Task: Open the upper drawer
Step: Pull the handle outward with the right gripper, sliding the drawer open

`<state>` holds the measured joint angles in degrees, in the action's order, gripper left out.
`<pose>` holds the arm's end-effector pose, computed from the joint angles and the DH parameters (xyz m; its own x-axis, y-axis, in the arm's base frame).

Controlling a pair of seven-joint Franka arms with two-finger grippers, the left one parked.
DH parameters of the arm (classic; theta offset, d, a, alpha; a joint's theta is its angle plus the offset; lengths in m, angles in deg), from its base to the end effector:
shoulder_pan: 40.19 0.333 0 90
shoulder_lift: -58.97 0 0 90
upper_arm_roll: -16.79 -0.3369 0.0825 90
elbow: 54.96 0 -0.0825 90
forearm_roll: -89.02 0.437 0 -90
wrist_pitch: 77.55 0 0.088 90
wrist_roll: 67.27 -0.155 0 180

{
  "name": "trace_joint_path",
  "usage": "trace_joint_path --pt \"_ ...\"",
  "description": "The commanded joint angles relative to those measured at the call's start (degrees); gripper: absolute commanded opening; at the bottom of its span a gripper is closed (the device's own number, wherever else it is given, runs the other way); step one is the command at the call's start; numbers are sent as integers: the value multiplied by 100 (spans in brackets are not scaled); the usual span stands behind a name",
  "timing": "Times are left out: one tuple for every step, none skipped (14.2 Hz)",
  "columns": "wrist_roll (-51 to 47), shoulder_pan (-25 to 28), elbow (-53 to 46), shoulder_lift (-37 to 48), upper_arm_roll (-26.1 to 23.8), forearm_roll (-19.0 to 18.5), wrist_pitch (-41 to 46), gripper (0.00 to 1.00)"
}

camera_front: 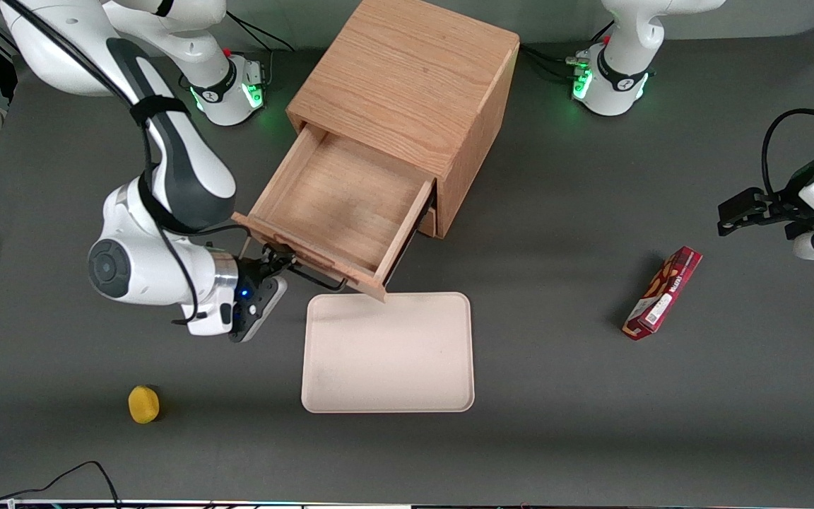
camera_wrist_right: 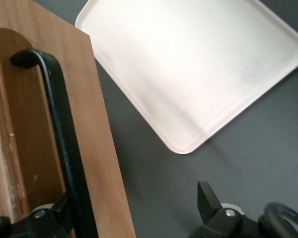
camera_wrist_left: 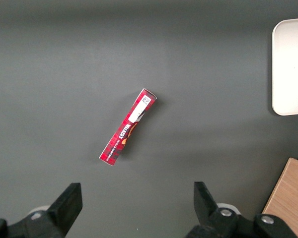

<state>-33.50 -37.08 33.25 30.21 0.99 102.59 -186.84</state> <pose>0.6889 0.2424 0.3170 0.7030 0.7073 0.0747 0.6816 -0.6400 -0.3547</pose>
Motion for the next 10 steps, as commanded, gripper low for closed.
trace_joint_path --pt "164 59 -664 -454 121 -83 267 100" --pt "164 59 -770 -542 121 -100 293 100" --pt "164 59 -893 -621 121 -187 311 100" --pt "164 59 -1059 -744 121 -275 407 100" --pt "156 67 -1226 -849 121 -285 556 100" --pt "156 67 -1402 -946 138 -276 662 100" --pt "156 85 -1534 -1008 208 -276 741 100" --pt "156 94 -1605 -1043 244 -267 794 100" --pt "156 94 -1623 -1035 244 -276 803 100" --pt "129 94 -1632 -983 244 -267 882 100"
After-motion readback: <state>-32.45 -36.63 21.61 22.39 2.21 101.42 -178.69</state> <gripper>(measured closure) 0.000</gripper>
